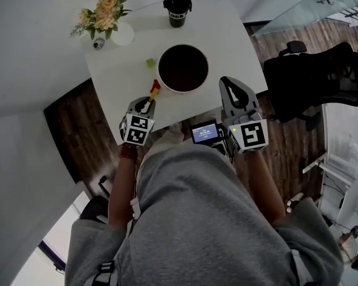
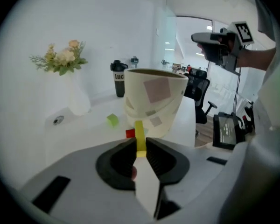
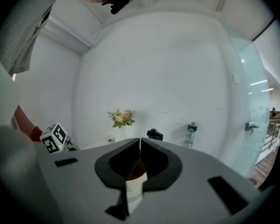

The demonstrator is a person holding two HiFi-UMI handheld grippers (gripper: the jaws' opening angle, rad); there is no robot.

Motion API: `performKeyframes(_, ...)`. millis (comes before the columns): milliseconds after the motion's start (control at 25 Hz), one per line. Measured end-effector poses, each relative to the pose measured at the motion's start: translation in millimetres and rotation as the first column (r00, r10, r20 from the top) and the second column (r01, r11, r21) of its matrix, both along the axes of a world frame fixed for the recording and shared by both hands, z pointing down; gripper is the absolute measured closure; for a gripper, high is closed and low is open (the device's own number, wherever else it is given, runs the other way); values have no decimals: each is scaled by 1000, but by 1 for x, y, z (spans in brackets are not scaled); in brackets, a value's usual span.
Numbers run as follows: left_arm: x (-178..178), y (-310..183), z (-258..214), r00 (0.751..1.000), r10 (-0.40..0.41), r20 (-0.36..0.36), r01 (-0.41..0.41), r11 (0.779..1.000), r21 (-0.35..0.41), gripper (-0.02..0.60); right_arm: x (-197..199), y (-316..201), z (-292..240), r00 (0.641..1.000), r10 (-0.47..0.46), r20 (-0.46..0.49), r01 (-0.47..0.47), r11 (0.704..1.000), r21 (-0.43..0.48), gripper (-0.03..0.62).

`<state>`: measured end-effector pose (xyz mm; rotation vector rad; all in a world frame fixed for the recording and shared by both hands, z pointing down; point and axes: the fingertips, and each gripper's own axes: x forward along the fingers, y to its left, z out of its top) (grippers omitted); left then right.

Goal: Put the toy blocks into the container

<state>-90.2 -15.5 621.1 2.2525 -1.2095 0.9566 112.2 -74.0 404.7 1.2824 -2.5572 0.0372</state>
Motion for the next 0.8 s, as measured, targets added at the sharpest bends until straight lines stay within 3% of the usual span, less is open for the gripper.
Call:
performKeyframes(160,-29,-15,-34,989,-128,-71,135,985,107,514,-10,1,-3,1000,-13,22,13,1000,13,586)
performKeyframes(280,-41,-30,-74,981,-165,-104,184,961,208,514,-18,1,-5,999,-21,34,20,1000,23,586)
performKeyframes(520,-28,-59,-160,983,-117,-138,163,903,397,515,-32,-1,-13,998,-35,48,33,999,31,586)
performKeyframes(680,-8,-73,-203,985,-65,-159,135,867,480,514,-34,-2,-17,999,-40,33,38,998,45,586)
performKeyframes(800,12,-82,-219,986,-17,-168,102,853,511,514,-29,-4,-19,999,-19,46,17,999,45,586)
